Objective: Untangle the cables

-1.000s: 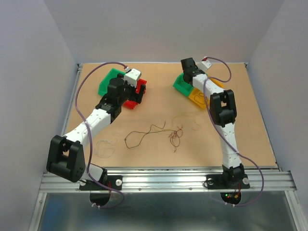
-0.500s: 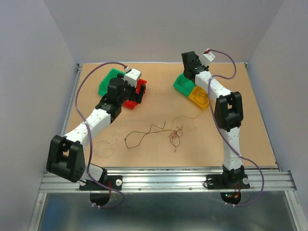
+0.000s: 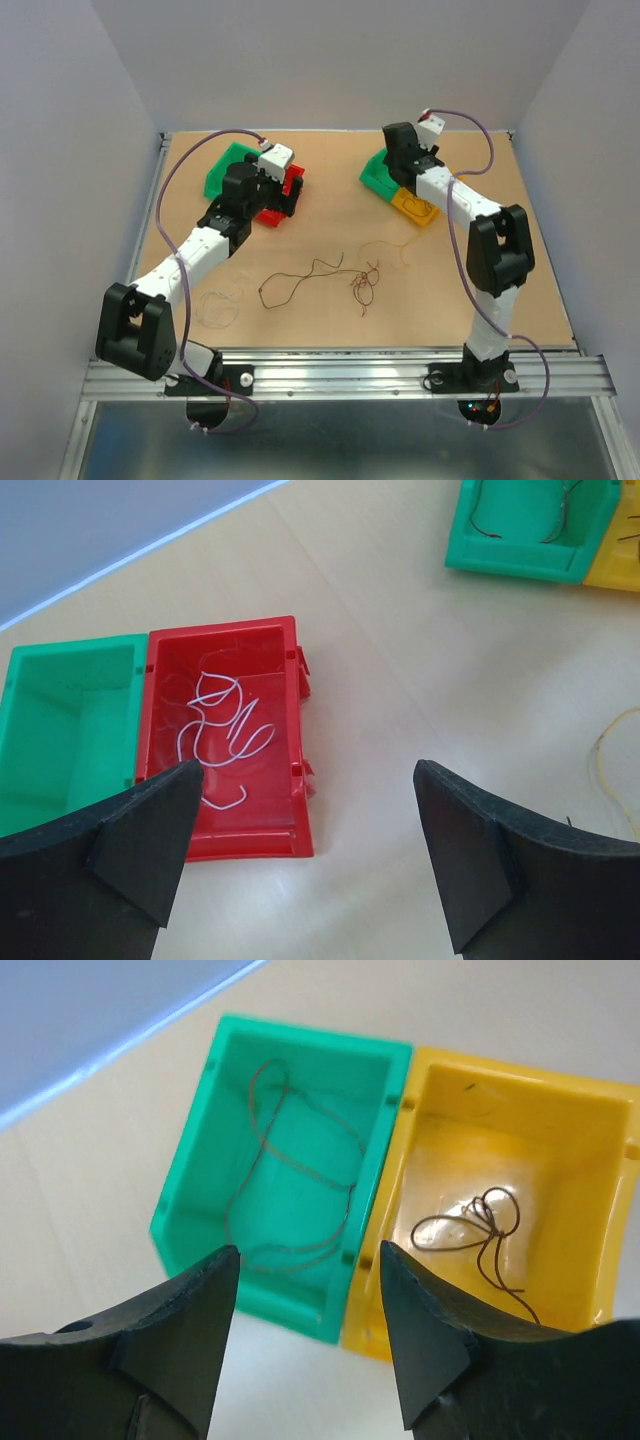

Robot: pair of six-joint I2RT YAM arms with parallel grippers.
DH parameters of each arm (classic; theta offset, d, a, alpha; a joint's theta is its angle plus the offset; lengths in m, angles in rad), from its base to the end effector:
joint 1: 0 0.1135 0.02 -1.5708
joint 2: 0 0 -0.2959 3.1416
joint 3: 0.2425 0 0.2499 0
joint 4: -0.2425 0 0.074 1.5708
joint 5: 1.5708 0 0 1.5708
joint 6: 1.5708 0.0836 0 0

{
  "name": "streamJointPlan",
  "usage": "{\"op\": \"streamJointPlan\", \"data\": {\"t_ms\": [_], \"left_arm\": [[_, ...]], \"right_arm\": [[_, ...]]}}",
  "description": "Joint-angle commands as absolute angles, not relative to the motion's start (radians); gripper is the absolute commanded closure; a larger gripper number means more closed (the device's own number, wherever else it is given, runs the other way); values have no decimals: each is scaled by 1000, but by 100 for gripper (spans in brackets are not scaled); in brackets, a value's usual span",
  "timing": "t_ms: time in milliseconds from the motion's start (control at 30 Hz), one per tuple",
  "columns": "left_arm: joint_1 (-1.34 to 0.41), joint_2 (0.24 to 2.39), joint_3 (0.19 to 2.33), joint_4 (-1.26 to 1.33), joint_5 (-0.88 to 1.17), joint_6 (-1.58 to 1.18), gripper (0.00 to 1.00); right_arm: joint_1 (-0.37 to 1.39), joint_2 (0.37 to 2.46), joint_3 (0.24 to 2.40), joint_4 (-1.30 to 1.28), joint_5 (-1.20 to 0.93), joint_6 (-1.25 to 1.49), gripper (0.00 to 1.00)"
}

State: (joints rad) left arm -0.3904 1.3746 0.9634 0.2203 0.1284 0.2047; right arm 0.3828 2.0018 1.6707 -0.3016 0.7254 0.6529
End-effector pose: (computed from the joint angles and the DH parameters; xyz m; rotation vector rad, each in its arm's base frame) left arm 0.3314 -0.1479 0.3320 0.6067 1.6592 -0.2479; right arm 0.4870 0.1363 0.2795 0.6492 1.9263 -0.1575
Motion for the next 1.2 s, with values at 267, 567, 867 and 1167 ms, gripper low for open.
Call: {"op": "streamJointPlan", "data": {"t_ms": [267, 567, 867, 1167], "left_arm": [[-411, 1319, 936, 140, 442, 353, 1], [-567, 1307, 885, 106, 419, 452, 1], [-617, 1266, 850, 115, 434, 469, 2], [-617, 1281, 845, 132, 420, 469, 2]], "right_arm": [[472, 1419, 849, 207, 169, 361, 32], [489, 1060, 511, 195, 209, 503, 33], [492, 880, 436, 3, 320, 584, 37], [492, 1181, 572, -91, 765, 822, 15]]}}
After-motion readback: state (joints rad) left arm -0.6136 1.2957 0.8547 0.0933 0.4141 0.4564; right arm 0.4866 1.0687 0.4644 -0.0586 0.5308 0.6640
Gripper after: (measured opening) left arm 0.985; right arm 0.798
